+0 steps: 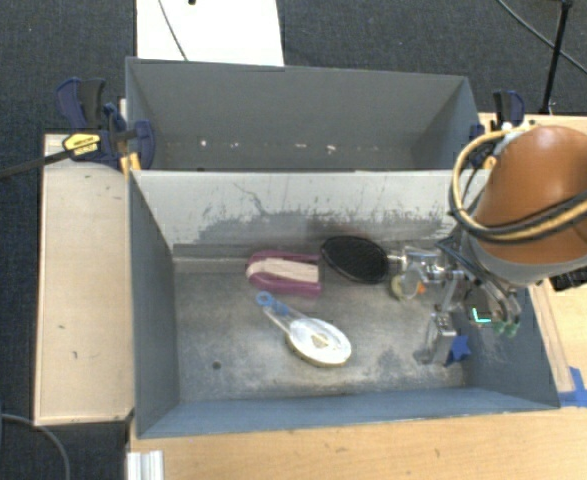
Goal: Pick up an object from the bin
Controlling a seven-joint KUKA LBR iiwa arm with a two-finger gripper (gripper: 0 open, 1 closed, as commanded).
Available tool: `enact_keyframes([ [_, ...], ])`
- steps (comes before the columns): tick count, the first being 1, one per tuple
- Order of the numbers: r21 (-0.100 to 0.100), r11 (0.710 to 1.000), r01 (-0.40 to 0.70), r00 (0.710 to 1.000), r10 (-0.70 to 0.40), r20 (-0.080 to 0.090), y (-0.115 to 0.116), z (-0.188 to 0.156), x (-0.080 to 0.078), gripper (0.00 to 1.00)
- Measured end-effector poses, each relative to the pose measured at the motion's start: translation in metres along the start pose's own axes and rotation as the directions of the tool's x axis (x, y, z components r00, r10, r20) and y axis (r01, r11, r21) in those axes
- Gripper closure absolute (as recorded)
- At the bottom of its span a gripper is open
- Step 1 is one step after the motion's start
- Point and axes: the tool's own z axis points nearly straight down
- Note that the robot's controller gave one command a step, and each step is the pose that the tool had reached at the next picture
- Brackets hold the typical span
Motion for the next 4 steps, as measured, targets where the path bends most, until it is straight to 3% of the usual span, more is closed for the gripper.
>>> enact_keyframes([
  [1, 0.002, 1.000, -0.028, 1.000, 0.028, 0.002, -0.057, 0.055, -0.003, 0.00],
  [2, 0.001, 0.999, -0.051, 0.999, 0.051, 0.000, -0.105, 0.147, -0.030, 0.00],
  [3, 0.000, 0.995, -0.101, 0.995, 0.101, 0.010, -0.124, 0.143, 0.004, 0.00],
  [4, 0.001, 0.996, -0.094, 0.996, 0.094, 0.009, -0.123, 0.143, 0.004, 1.00],
])
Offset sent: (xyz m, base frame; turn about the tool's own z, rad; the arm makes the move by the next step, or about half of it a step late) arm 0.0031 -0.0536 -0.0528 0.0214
